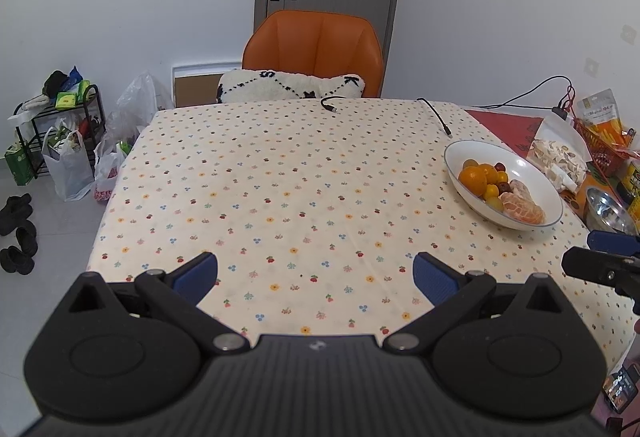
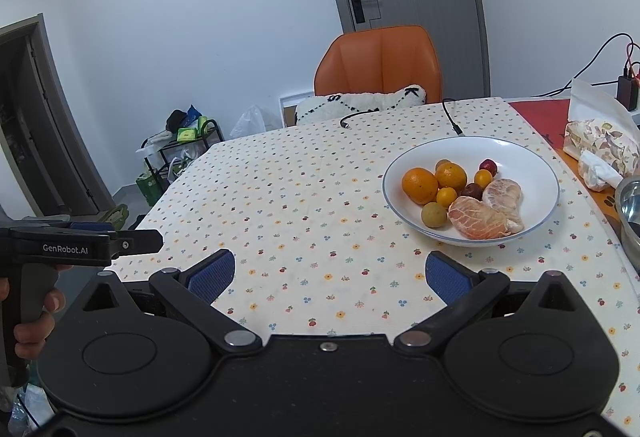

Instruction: Organize fruits

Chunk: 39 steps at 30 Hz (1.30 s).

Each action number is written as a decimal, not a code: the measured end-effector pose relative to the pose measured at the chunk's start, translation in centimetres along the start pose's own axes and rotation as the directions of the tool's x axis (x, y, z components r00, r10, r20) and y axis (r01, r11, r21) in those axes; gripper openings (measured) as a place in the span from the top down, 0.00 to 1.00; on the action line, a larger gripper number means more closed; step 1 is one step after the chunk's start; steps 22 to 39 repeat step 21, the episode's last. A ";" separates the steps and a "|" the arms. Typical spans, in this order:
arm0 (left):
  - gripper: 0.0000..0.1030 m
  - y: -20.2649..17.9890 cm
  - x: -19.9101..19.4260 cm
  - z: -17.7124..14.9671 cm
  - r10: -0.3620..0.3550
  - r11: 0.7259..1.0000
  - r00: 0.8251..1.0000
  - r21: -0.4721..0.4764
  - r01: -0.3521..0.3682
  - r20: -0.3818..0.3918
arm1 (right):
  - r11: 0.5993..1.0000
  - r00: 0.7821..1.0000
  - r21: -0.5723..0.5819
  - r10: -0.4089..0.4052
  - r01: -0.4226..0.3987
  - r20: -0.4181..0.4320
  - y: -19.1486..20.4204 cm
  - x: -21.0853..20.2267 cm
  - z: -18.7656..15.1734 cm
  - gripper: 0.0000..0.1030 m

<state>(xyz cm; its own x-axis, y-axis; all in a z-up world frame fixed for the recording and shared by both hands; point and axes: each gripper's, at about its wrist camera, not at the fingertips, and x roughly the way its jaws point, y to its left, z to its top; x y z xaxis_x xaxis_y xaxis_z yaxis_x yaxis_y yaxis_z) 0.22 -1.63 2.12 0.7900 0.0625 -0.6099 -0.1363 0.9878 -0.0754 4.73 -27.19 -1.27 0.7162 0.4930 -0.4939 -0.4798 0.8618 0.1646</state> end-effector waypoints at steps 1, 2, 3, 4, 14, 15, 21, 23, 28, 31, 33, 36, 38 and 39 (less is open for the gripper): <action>0.00 0.0 0.0 0.0 -0.001 1.000 1.000 0.000 0.001 0.000 | 1.000 1.000 0.001 0.000 0.000 0.000 0.0 0.0 0.0 0.00; 0.00 0.0 0.0 0.0 0.000 1.000 1.000 0.000 0.000 0.000 | 1.000 1.000 0.000 0.000 0.000 0.000 0.0 0.0 0.0 0.00; 0.00 0.0 0.0 0.0 0.000 1.000 1.000 0.000 0.000 0.000 | 1.000 1.000 0.000 -0.001 0.001 0.000 0.0 0.0 0.0 0.00; 0.00 0.0 0.0 0.0 0.000 1.000 1.000 0.001 0.000 0.000 | 1.000 1.000 0.001 -0.001 0.001 0.000 0.0 0.0 0.0 0.00; 0.00 -0.2 -0.1 -0.1 -0.003 1.000 1.000 0.005 0.003 0.004 | 1.000 1.000 0.001 -0.001 0.001 0.000 0.1 0.0 0.0 0.00; 0.00 -0.2 -0.1 -0.1 -0.004 1.000 1.000 0.005 0.004 0.003 | 1.000 1.000 0.001 -0.001 0.001 -0.001 0.0 0.0 0.0 0.00; 0.00 -0.2 -0.1 -0.2 -0.010 1.000 1.000 0.005 0.010 0.002 | 1.000 1.000 0.002 -0.001 0.001 -0.005 0.1 0.1 -0.1 0.00; 0.00 -0.2 -0.1 -0.2 -0.010 1.000 1.000 0.005 0.010 0.002 | 1.000 1.000 0.002 -0.001 0.001 -0.005 0.1 0.1 -0.1 0.00; 0.00 -0.2 -0.1 -0.2 -0.010 1.000 1.000 0.005 0.010 0.002 | 1.000 1.000 0.002 -0.001 0.001 -0.005 0.1 0.1 -0.1 0.00; 0.00 -0.2 -0.1 -0.2 -0.010 1.000 1.000 0.005 0.010 0.002 | 1.000 1.000 0.002 -0.001 0.001 -0.005 0.1 0.1 -0.1 0.00; 0.00 -0.2 -0.1 -0.2 -0.010 1.000 1.000 0.005 0.010 0.002 | 1.000 1.000 0.002 -0.001 0.001 -0.005 0.1 0.1 -0.1 0.00; 0.00 -0.2 -0.1 -0.2 -0.010 1.000 1.000 0.005 0.010 0.002 | 1.000 1.000 0.002 -0.001 0.001 -0.005 0.1 0.1 -0.1 0.00; 0.00 -0.2 -0.1 -0.2 -0.010 1.000 1.000 0.005 0.010 0.002 | 1.000 1.000 0.002 -0.001 0.001 -0.005 0.1 0.1 -0.1 0.00; 0.00 -0.2 -0.1 -0.2 -0.010 1.000 1.000 0.005 0.010 0.002 | 1.000 1.000 0.002 -0.001 0.001 -0.005 0.1 0.1 -0.1 0.00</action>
